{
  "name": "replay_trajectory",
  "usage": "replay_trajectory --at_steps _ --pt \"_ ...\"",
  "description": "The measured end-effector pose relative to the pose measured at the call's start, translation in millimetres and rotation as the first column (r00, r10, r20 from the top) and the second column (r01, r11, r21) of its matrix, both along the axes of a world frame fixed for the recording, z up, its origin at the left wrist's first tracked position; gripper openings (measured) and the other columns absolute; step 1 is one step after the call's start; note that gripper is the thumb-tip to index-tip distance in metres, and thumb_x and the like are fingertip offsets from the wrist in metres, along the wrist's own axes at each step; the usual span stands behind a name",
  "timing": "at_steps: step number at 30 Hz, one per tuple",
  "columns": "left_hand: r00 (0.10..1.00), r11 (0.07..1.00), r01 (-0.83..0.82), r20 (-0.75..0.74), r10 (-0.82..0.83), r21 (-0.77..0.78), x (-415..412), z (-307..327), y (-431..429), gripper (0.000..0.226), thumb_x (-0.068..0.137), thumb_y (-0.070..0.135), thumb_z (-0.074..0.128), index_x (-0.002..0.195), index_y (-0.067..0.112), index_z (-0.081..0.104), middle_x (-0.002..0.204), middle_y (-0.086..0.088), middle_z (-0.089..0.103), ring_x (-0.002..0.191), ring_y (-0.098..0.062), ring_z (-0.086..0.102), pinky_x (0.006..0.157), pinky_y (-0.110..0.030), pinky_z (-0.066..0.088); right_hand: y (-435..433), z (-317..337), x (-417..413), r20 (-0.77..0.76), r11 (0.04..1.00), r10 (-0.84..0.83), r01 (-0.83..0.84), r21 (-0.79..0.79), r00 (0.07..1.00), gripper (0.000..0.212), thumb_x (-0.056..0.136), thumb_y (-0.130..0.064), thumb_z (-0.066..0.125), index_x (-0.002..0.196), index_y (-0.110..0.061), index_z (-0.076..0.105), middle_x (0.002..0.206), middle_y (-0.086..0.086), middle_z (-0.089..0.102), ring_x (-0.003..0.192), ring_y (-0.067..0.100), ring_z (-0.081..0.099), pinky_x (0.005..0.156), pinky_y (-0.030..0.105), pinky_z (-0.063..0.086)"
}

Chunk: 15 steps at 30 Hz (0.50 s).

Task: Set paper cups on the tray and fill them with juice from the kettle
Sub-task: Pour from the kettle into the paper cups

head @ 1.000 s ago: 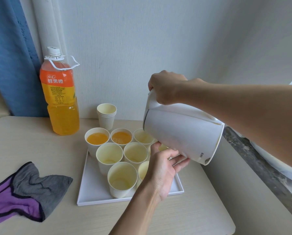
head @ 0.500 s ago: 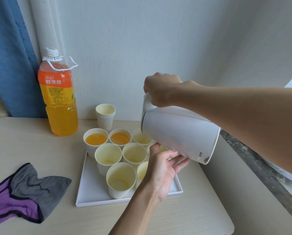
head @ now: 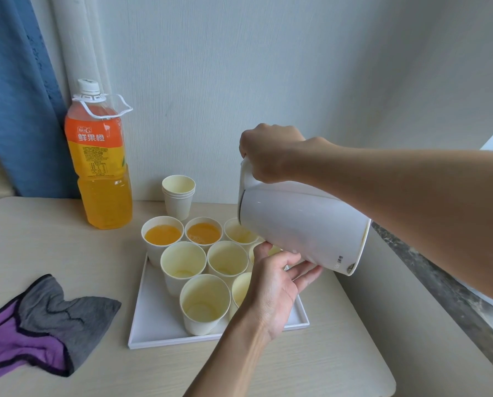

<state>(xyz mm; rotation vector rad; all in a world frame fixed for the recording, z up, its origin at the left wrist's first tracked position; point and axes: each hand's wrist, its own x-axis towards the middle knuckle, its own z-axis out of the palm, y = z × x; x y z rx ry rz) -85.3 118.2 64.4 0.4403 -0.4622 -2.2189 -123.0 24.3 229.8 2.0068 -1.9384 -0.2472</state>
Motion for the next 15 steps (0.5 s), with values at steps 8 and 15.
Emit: replay_trajectory --at_steps 8,15 --pt "1.000 1.000 0.002 -0.005 -0.002 0.009 0.6 1.2 -0.4 0.057 0.094 -0.011 0.045 0.148 0.007 0.044 0.123 -0.021 0.067 0.107 -0.042 0.073 0.098 -0.052 0.059 2.5 1.9 5.5 -0.022 1.000 0.012 -0.012 0.002 1.000 0.019 0.083 0.005 0.049 0.089 -0.012 0.055 0.076 0.005 0.045 0.058 0.021 0.042 0.049 0.025 0.027" --pt "1.000 1.000 -0.007 -0.027 0.008 0.006 -0.2 2.2 -1.8 0.074 0.077 0.000 0.056 0.149 0.004 0.042 0.127 -0.021 0.065 0.107 -0.041 0.072 0.096 -0.050 0.060 3.8 1.0 8.7 -0.032 1.000 0.017 -0.017 0.005 0.999 0.027 0.077 0.008 0.046 0.066 -0.014 0.035 0.070 0.005 0.040 0.054 0.020 0.035 0.049 0.025 0.025"
